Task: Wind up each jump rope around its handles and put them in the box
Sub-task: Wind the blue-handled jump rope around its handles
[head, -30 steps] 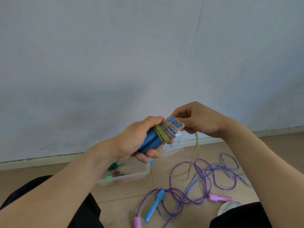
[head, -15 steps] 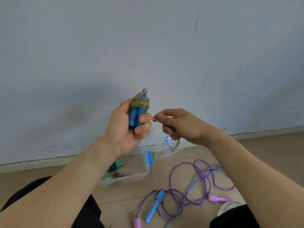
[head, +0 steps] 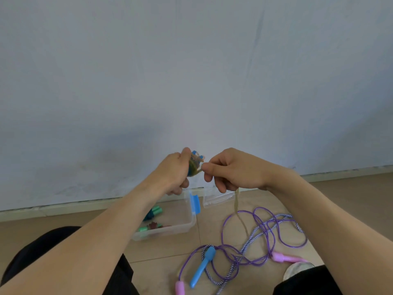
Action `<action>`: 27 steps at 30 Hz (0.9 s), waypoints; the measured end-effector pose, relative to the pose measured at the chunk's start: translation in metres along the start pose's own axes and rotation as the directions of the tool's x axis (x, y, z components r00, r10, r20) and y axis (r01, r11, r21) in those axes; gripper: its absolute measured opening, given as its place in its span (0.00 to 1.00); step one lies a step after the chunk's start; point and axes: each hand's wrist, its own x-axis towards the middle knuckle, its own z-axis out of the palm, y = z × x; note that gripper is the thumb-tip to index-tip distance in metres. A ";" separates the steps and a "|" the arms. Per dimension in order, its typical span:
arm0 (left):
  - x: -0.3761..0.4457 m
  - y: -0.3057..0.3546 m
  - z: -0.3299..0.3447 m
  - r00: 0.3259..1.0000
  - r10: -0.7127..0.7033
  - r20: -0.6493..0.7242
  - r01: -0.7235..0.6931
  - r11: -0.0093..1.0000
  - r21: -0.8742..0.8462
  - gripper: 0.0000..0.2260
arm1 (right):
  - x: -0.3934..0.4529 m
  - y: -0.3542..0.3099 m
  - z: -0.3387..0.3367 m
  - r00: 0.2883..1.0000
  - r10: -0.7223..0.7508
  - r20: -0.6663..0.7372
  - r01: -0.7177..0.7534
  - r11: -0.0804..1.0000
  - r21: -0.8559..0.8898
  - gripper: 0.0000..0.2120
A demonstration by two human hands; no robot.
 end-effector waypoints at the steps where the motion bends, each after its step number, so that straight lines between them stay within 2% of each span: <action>1: 0.001 -0.001 0.003 0.998 -0.021 0.061 0.018 0.999 0.050 0.24 | 0.001 0.000 0.001 1.000 -0.004 0.002 0.004 1.000 0.028 0.18; 3: 0.002 -0.003 0.009 0.986 -0.020 0.163 -0.004 0.990 0.143 0.28 | 0.001 0.001 0.001 1.000 -0.005 -0.010 0.006 0.999 0.045 0.19; 5: -0.002 -0.002 0.013 0.957 -0.023 0.290 -0.028 0.985 0.170 0.36 | -0.001 0.003 0.000 0.999 -0.006 -0.050 0.008 0.999 0.040 0.20; 6: -0.004 -0.001 0.015 0.920 -0.039 0.391 -0.013 0.991 0.132 0.41 | -0.002 0.003 -0.002 0.997 -0.006 -0.078 0.010 0.999 0.044 0.20; 9: -0.014 0.000 0.015 0.732 -0.023 0.681 0.079 0.996 -0.051 0.51 | -0.004 0.007 -0.012 0.988 -0.025 -0.155 0.041 0.994 0.100 0.22; 11: -0.018 0.001 0.015 0.644 0.070 0.762 0.109 0.977 -0.182 0.53 | -0.004 0.011 -0.018 0.983 -0.036 -0.178 0.064 0.986 0.157 0.23; 14: -0.021 0.004 0.015 0.604 0.206 0.770 0.058 0.952 -0.300 0.50 | -0.002 0.018 -0.022 0.983 -0.053 -0.177 0.087 0.978 0.191 0.24; 17: -0.023 0.006 0.016 0.635 0.300 0.712 -0.029 0.930 -0.366 0.41 | 0.003 0.023 -0.020 0.989 -0.044 -0.143 0.074 0.975 0.212 0.20; 19: -0.025 0.006 0.016 0.658 0.343 0.670 -0.053 0.909 -0.413 0.34 | 0.007 0.027 -0.019 0.995 -0.029 -0.092 0.050 0.972 0.231 0.21; 20: -0.024 0.007 0.016 0.674 0.353 0.649 -0.052 0.899 -0.434 0.32 | 0.008 0.029 -0.018 0.997 -0.020 -0.081 0.038 0.972 0.234 0.18; 22: -0.023 0.007 0.013 0.747 0.313 0.587 -0.033 0.899 -0.437 0.32 | 0.011 0.033 -0.018 0.996 0.011 -0.090 0.009 0.975 0.222 0.11; 25: -0.019 0.005 0.005 0.862 0.194 0.469 0.005 0.921 -0.389 0.30 | 0.014 0.037 -0.015 0.990 0.086 -0.112 -0.067 0.984 0.165 0.13; 27: -0.018 0.006 0.000 0.905 0.170 0.390 0.032 0.886 -0.462 0.23 | 0.014 0.039 -0.013 0.986 0.119 -0.115 -0.105 0.987 0.120 0.14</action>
